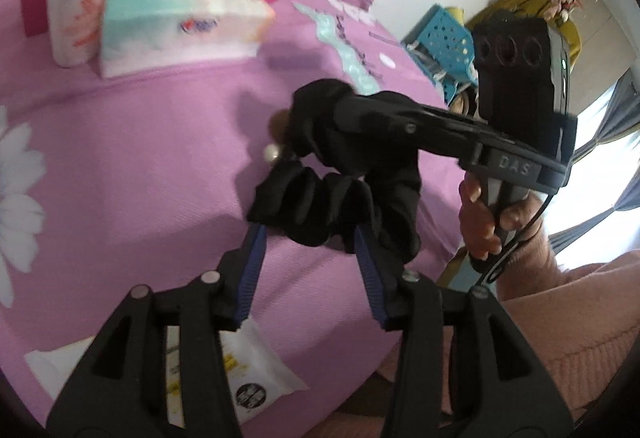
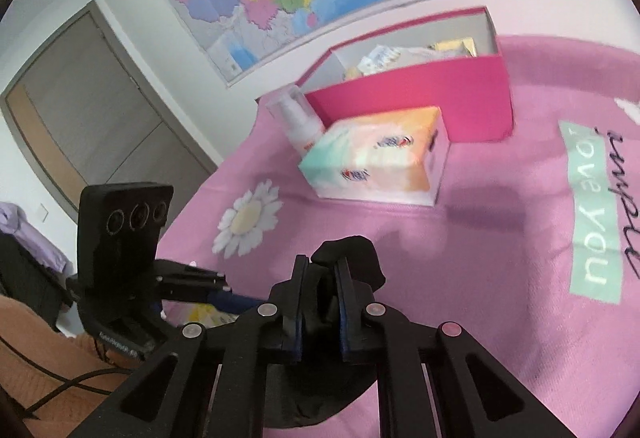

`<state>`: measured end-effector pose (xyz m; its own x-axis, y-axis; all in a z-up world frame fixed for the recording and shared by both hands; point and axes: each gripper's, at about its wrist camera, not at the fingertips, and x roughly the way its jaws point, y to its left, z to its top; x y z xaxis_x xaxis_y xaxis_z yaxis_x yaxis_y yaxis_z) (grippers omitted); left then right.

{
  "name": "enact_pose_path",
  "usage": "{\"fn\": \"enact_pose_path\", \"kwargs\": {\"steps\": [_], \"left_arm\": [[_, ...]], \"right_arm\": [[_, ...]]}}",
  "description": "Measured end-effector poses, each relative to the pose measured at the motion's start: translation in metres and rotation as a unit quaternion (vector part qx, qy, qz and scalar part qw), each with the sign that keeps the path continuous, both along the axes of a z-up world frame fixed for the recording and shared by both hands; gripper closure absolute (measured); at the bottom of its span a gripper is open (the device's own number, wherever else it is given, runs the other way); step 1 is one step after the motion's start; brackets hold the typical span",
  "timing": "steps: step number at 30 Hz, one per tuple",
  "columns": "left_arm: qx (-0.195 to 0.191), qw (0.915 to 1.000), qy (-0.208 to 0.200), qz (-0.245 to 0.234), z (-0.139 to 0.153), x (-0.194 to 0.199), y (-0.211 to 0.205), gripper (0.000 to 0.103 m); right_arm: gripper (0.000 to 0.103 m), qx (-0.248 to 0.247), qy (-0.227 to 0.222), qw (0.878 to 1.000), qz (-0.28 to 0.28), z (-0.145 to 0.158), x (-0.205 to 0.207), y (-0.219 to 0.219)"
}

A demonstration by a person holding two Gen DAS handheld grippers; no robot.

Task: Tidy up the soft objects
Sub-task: 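Grasp the black scrunchie on the cloth with the right tool, then carry the black scrunchie into the pink box and open the right tool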

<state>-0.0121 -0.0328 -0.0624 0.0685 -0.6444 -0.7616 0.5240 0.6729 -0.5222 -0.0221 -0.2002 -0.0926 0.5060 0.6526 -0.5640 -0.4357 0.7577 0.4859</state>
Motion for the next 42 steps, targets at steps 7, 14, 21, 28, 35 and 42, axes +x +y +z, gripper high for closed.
{"fn": "enact_pose_path", "kwargs": {"steps": [7, 14, 21, 28, 35, 42], "left_arm": [[0.001, 0.9998, 0.011, -0.015, -0.006, -0.001, -0.015, 0.055], [-0.001, 0.9998, 0.017, -0.003, -0.005, 0.009, -0.021, 0.057], [0.007, 0.9993, -0.037, 0.006, 0.017, 0.022, -0.021, 0.082], [-0.001, 0.9963, -0.083, 0.021, 0.051, 0.043, -0.019, 0.081], [0.005, 0.9930, -0.113, 0.034, 0.073, 0.063, -0.022, 0.081], [0.006, 0.9921, -0.119, 0.039, 0.078, 0.077, -0.025, 0.082]], "right_arm": [[0.057, -0.047, 0.057, 0.997, -0.012, -0.020, 0.005, -0.012], [0.085, -0.070, 0.053, 0.996, 0.018, -0.027, 0.006, -0.002], [0.089, -0.049, 0.013, 0.999, 0.008, -0.004, 0.000, -0.007], [0.089, -0.021, -0.040, 0.999, -0.002, 0.034, 0.009, -0.013], [0.089, -0.013, -0.080, 0.997, -0.005, 0.062, 0.026, -0.010], [0.089, -0.007, -0.093, 0.996, -0.009, 0.075, 0.042, -0.012]]}}
